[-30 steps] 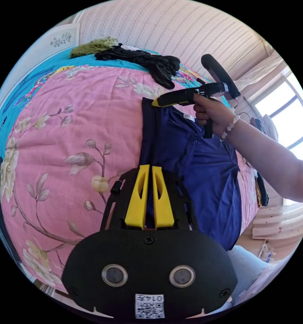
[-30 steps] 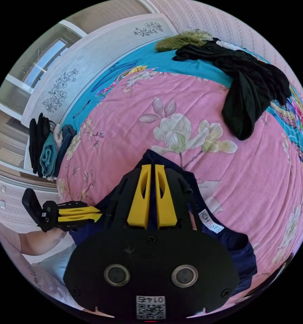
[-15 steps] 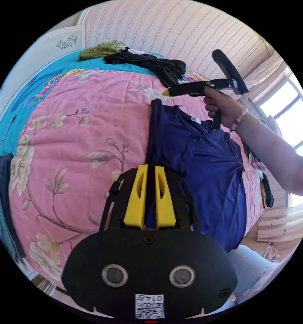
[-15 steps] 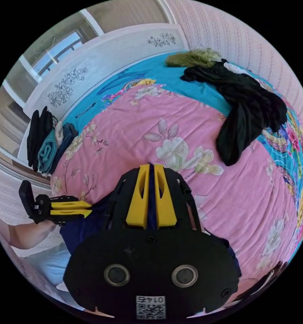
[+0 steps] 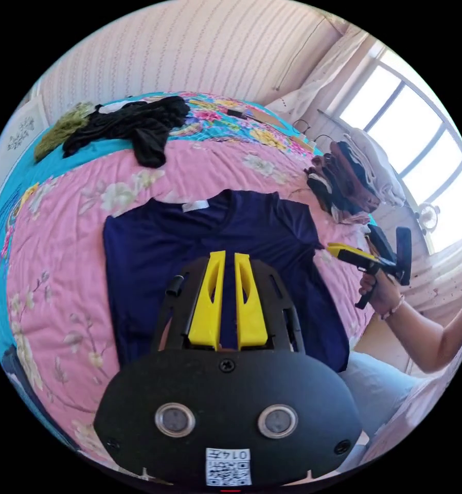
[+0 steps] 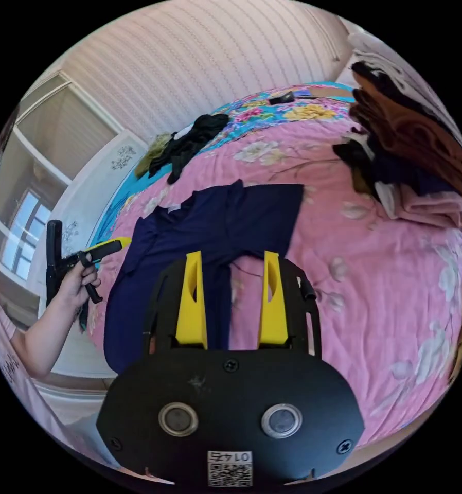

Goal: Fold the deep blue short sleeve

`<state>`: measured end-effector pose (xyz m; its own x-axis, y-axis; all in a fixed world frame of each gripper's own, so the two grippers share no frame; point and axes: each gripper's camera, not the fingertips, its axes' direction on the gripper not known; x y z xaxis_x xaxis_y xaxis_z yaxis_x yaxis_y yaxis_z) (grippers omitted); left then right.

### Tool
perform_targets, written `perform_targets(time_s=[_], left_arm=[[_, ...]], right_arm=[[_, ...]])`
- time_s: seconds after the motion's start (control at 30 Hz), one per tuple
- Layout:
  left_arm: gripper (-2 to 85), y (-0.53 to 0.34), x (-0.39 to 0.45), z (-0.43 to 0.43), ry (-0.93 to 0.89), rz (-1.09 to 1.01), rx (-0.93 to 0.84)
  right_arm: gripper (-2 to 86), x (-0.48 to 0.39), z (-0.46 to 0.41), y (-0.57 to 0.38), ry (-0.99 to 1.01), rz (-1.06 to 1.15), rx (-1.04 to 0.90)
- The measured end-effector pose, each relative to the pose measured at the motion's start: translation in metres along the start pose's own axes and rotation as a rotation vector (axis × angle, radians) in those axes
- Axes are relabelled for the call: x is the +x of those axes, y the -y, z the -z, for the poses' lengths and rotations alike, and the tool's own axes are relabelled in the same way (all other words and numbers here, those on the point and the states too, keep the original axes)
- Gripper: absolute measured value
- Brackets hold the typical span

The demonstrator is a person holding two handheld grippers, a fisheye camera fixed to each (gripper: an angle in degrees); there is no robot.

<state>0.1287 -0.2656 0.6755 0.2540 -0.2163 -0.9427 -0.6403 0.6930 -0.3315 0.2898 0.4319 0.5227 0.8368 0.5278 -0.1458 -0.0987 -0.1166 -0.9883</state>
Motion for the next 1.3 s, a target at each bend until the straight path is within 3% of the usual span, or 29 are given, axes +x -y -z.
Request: perform_targets(time_s=[0.17,0.3,0.5,0.6,0.83,1.0,1.3], left_arm=[[5.3,0.089,0.076,-0.073,-0.114,-0.213,-0.07],[6.1,0.145,0.131,-0.14,-0.077,-0.368,-0.183],[6.2,0.183,0.169,-0.209,-0.034,-0.403,-0.327],[1.6,0.186,0.169,-0.219,-0.007,-0.452,-0.362],[-0.9,0.183,0.123,-0.136,-0.056,-0.341,-0.155],[-1.0,0.141,0.052,-0.052,-0.058,-0.164,-0.028],[0.7,0.06,-0.041,-0.04,-0.047,0.146,-0.108]], right_arm=[[13.2,0.053,0.005,-0.019,0.029,-0.151,-0.011],[11.1,0.087,0.006,-0.028,0.139,-0.314,0.063],[4.2,0.116,0.009,-0.027,0.203,-0.379,0.023],[1.7,0.126,0.012,-0.029,0.243,-0.382,0.013],[0.6,0.122,0.039,-0.03,0.288,-0.297,0.077],[0.6,0.075,0.055,-0.018,0.291,-0.065,0.081],[1.4,-0.007,0.014,-0.034,0.231,0.223,-0.156]])
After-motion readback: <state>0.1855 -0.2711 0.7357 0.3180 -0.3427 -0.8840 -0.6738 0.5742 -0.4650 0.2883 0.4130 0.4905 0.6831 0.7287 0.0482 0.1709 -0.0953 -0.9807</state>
